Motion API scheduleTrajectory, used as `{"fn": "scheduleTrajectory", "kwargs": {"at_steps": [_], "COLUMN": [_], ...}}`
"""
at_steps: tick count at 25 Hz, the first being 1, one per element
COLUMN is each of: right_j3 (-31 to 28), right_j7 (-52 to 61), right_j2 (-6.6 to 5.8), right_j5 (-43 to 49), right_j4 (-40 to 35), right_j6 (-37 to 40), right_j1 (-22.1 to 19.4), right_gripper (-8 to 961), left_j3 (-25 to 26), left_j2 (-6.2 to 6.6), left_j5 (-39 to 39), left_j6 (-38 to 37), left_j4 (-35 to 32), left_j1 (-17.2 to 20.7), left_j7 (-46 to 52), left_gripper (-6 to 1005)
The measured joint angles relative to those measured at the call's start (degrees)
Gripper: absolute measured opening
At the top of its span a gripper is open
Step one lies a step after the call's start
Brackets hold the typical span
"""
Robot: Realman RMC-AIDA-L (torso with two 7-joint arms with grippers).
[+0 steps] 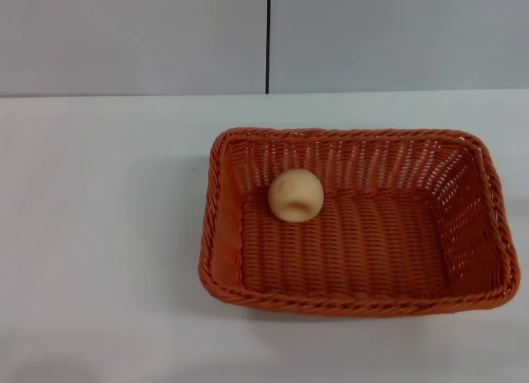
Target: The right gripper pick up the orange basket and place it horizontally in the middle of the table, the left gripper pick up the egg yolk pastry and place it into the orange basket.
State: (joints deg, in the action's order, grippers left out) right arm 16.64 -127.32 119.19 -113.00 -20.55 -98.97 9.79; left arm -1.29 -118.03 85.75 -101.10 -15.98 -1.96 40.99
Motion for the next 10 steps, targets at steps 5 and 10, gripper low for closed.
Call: {"fn": "scheduleTrajectory", "kwargs": {"at_steps": [5, 10], "right_j3": [0.22, 0.45], "right_j7": [-1.02, -1.01], "right_j2": [-0.03, -0.04], "right_j5": [0.29, 0.42], "right_j4": [1.71, 2.27], "right_j6": [0.15, -0.31], "right_j1": [-0.12, -0.35], "right_gripper": [752, 752], "left_j3": [0.13, 0.1], "left_j2": [-0.08, -0.03], "left_j5": [0.19, 0.17], "left_j6": [0.64, 0.78], "left_j4": [0.5, 0.61], "left_j1": [0.28, 0.36], "left_j7": [-0.68, -1.37], "left_gripper": [829, 829]}}
